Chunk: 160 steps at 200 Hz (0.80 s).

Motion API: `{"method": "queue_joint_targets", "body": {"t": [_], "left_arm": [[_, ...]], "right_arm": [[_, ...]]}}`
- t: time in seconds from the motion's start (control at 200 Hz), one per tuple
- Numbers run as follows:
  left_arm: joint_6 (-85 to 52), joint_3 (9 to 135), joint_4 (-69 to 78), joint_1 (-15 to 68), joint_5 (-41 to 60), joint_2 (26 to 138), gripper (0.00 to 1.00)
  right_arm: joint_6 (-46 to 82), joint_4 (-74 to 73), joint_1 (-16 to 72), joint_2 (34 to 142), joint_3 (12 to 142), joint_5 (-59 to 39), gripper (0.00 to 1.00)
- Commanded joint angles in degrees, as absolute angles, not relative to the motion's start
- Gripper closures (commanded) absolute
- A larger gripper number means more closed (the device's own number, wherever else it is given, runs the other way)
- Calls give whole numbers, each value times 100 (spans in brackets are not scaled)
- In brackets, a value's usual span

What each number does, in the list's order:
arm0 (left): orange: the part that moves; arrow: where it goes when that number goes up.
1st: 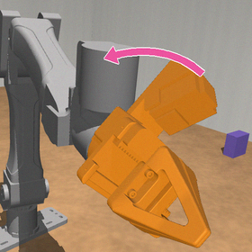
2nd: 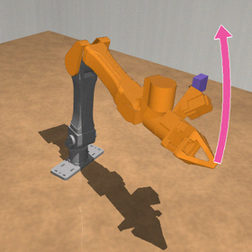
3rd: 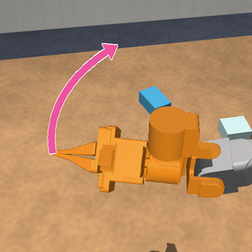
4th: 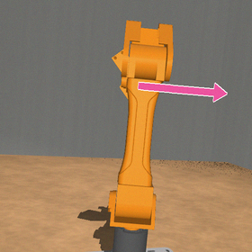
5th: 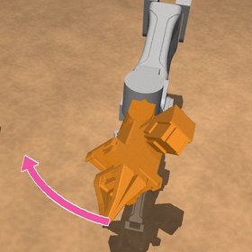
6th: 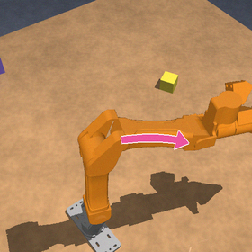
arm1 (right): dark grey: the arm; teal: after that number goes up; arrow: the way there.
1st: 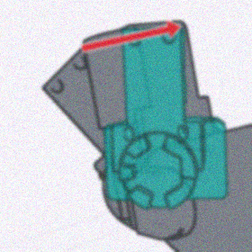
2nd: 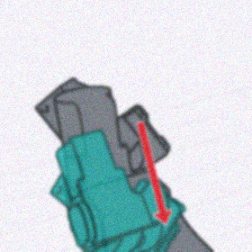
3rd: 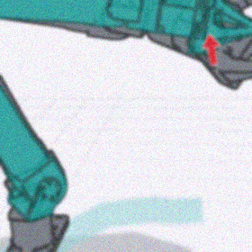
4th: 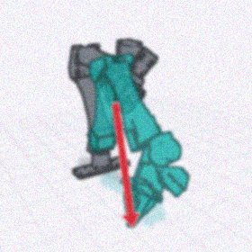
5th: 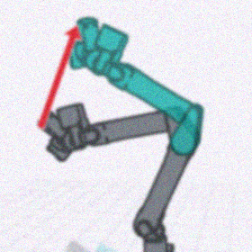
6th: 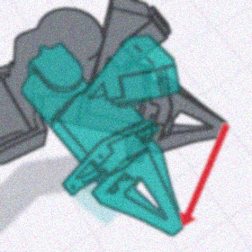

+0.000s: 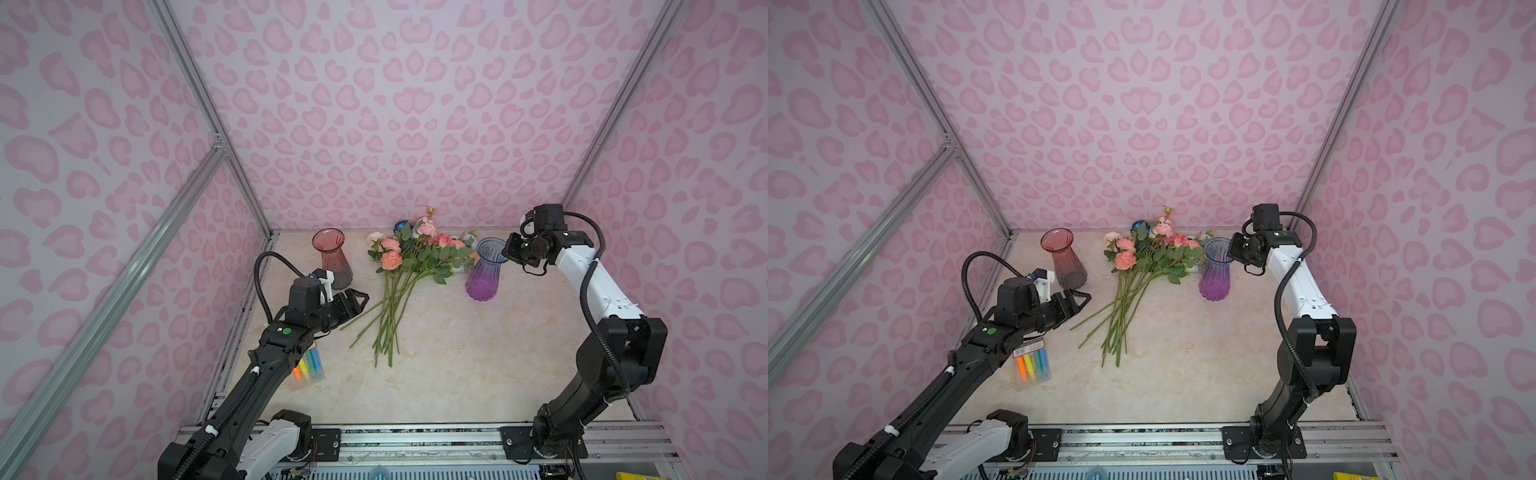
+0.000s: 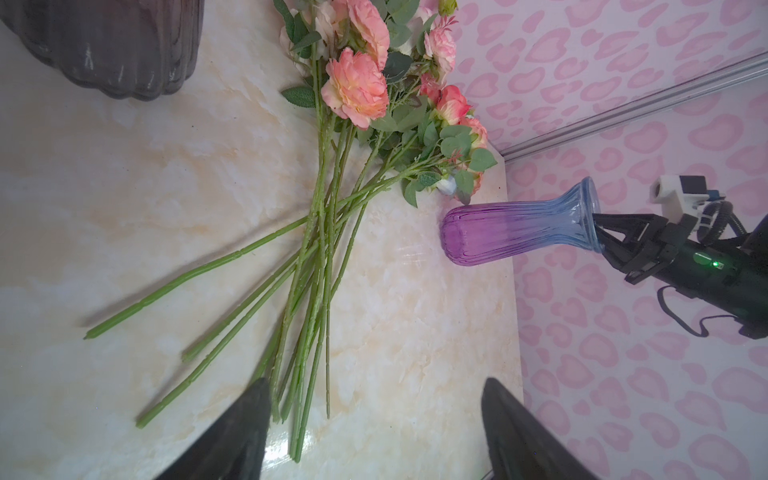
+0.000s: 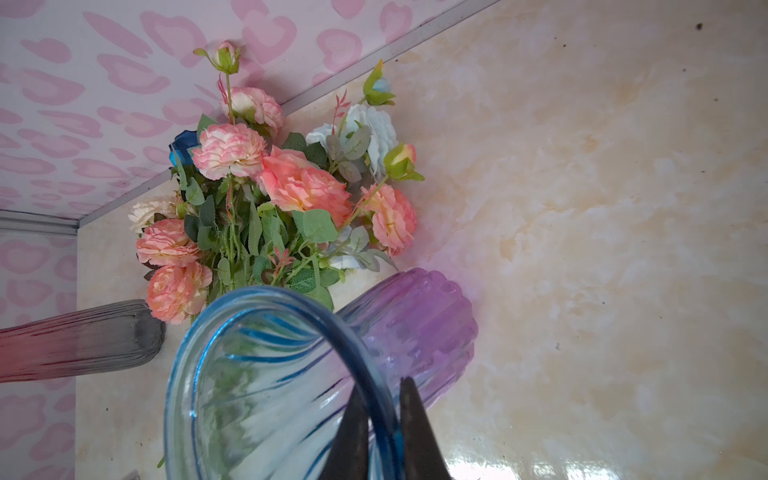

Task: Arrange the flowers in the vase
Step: 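Lower the left gripper over the rose stems while the right hovers above the vase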

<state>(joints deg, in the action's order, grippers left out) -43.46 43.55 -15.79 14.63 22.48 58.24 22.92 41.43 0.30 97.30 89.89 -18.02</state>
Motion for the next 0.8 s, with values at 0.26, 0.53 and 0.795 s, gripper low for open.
{"method": "queue_joint_targets", "body": {"t": [0.26, 0.53, 0.795], "left_arm": [[-4347, 4475, -1676, 1476, 2267, 5732, 19], [-4353, 4534, -1688, 1478, 2294, 5687, 20], [-4333, 4572, -1729, 1584, 2296, 5761, 21]], "right_arm": [[2650, 4104, 35, 9261, 8561, -2323, 100], [2734, 4039, 25, 8957, 8133, -2630, 100], [2686, 4220, 162, 8495, 7749, -2664, 100]]}}
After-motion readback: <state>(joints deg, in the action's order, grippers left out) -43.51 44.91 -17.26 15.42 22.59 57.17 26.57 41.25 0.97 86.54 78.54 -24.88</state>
